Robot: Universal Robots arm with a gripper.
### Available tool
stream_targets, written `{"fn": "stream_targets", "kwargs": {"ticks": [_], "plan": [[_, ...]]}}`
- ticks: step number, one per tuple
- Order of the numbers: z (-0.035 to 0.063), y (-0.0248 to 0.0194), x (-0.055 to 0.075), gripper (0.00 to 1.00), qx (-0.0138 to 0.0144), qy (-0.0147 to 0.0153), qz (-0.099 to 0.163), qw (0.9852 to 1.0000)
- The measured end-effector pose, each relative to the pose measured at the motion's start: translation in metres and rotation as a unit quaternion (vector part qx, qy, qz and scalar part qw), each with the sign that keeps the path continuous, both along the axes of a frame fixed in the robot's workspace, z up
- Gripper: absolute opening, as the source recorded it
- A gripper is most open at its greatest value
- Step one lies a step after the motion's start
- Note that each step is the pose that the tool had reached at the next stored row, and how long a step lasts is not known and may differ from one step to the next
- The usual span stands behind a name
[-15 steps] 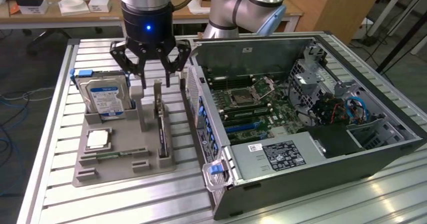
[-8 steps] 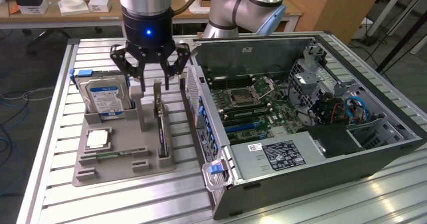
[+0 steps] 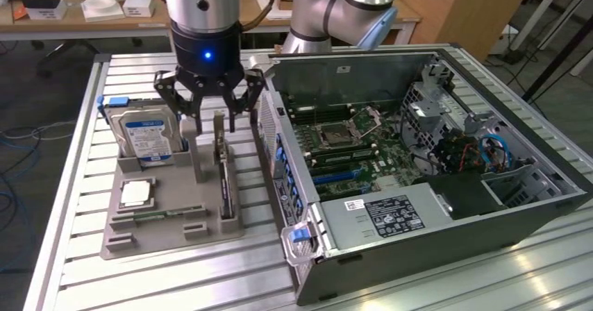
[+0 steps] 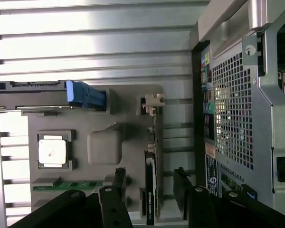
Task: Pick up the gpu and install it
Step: 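Pick up the gpu and move the gpu toward the slot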
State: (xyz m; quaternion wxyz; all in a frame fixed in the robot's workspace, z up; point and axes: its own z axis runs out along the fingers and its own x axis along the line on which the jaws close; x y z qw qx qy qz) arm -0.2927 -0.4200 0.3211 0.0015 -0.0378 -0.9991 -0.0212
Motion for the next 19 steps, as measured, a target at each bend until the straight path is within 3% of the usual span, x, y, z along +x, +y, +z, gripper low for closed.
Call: {"fn": "stream_targets", "kwargs": {"ticks": [5,9,19], "plan": [[-0.0034,-0.011,0.0,0.53,0.0001,-0.0001,0.0,1.0],[-0.006,-0.0159,0.0,0.53,0.0001,-0.0001,0.0,1.0],[-0.0124,-0.0194,0.003,0.53,0.0,-0.0001,0.001,1.0]]}}
